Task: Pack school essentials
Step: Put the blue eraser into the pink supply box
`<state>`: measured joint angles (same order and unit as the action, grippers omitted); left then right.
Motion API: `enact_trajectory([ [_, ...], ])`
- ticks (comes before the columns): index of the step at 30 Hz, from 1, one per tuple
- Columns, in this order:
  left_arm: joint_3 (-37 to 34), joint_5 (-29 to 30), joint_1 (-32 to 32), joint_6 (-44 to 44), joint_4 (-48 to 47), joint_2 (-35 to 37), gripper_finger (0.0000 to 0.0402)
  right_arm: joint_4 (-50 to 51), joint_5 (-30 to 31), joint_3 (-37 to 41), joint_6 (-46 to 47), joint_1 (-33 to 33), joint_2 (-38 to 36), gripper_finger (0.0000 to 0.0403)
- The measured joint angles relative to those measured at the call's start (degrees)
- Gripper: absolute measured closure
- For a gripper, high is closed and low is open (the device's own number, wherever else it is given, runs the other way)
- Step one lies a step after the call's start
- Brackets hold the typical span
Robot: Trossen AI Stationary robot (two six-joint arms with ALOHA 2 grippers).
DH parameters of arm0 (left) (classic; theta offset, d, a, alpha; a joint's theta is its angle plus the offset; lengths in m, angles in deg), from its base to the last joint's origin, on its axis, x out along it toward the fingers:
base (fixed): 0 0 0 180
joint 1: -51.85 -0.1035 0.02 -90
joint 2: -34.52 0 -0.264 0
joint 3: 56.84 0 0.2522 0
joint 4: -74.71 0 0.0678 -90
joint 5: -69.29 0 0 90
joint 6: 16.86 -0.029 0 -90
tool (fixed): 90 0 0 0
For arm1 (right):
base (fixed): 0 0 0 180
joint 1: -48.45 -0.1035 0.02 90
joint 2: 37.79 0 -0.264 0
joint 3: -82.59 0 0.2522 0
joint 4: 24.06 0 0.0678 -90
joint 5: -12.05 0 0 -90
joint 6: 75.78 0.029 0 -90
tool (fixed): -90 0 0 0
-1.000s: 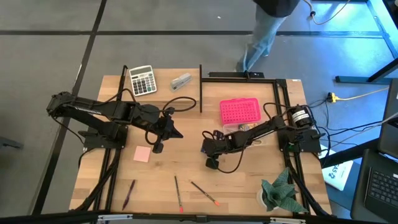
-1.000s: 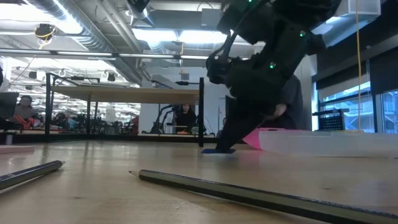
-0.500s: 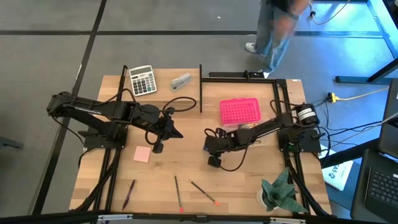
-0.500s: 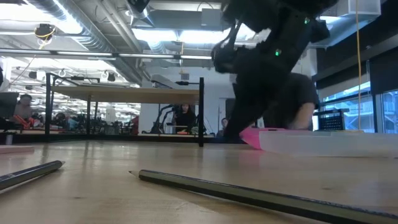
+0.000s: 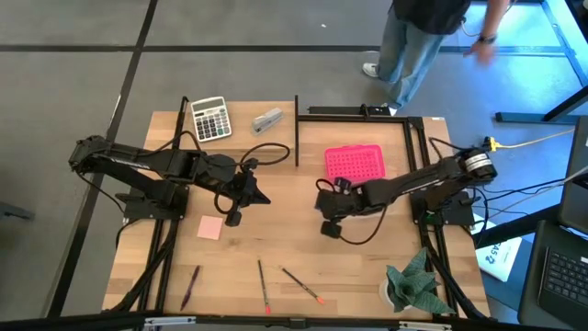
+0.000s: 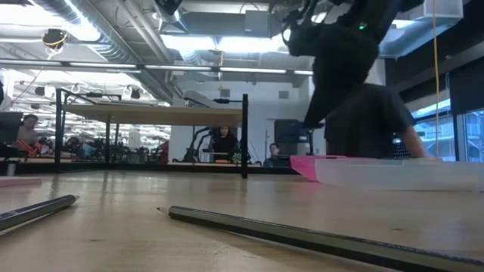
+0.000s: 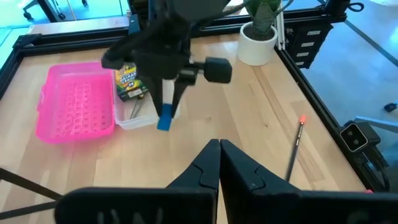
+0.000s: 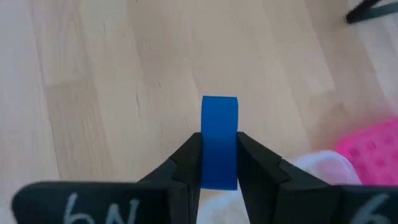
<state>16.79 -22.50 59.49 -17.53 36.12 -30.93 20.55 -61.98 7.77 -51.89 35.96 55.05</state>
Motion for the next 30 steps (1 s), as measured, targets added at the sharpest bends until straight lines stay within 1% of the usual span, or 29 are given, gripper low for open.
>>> enact_trajectory([
  [7,0.00,0.00,0.00,0.00,0.03,0.00,0.0401,9.94,0.92,0.07,-0.45,0.00,-4.09,0.0314],
  [10,0.00,-0.02,0.02,0.00,-0.01,0.00,0.0401,14.16,1.44,1.59,-0.15,0.00,-5.61,0.0314],
  [12,0.00,0.00,0.01,0.00,0.03,0.00,0.0401,14.64,2.16,3.09,-0.21,0.00,-6.60,0.0314],
  [18,0.00,0.00,0.00,-0.02,-0.04,0.00,0.0401,13.27,3.79,7.59,-4.80,0.00,-7.76,0.0314],
  [23,0.00,0.00,0.01,-0.03,0.03,0.00,0.0401,7.76,3.59,10.59,-9.62,0.00,-7.76,0.0314],
  [30,0.00,0.01,0.01,-0.02,0.04,0.00,0.0401,2.57,-1.49,12.76,-12.69,0.00,-7.76,0.0314],
])
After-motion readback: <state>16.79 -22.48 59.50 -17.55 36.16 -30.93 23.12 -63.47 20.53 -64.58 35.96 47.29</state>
